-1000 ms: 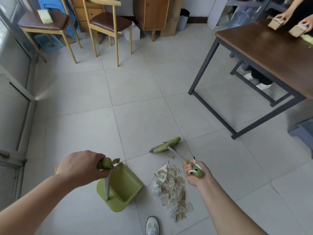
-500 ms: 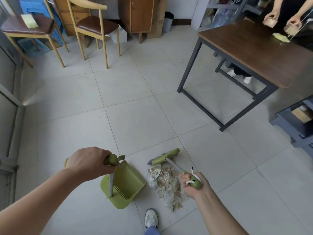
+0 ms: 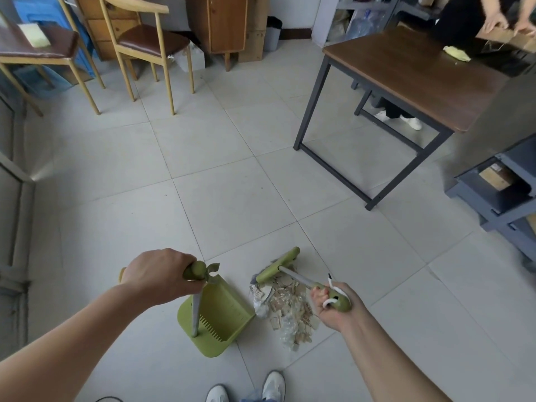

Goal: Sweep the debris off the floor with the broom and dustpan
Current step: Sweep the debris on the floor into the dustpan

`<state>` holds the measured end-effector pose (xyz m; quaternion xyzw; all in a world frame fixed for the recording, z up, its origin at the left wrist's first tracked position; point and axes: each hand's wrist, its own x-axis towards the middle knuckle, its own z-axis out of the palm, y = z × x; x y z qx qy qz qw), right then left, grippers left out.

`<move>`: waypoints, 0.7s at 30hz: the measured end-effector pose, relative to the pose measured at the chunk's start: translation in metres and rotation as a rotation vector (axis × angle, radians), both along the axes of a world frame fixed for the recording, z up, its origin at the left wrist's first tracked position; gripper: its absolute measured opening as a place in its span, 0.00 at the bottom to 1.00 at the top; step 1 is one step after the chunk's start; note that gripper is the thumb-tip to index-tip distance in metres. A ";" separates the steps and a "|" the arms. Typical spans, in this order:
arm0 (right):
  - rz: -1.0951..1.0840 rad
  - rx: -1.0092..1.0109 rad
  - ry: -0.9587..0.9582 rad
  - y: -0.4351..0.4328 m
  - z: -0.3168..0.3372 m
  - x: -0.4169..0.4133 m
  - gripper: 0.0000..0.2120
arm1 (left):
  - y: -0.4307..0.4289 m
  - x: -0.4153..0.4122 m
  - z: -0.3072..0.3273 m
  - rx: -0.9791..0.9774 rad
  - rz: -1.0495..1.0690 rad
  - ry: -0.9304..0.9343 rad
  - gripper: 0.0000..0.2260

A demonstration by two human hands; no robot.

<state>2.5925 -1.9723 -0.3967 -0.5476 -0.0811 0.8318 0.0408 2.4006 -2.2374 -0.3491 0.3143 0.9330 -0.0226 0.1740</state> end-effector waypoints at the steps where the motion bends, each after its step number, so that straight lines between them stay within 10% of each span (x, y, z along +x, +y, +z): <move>1: 0.040 0.012 0.003 0.001 0.004 0.006 0.05 | -0.002 0.003 -0.001 -0.003 0.000 0.004 0.16; 21: 1.401 1.046 -0.633 0.089 -0.020 0.088 0.10 | -0.018 0.055 -0.026 -0.113 -0.015 0.004 0.18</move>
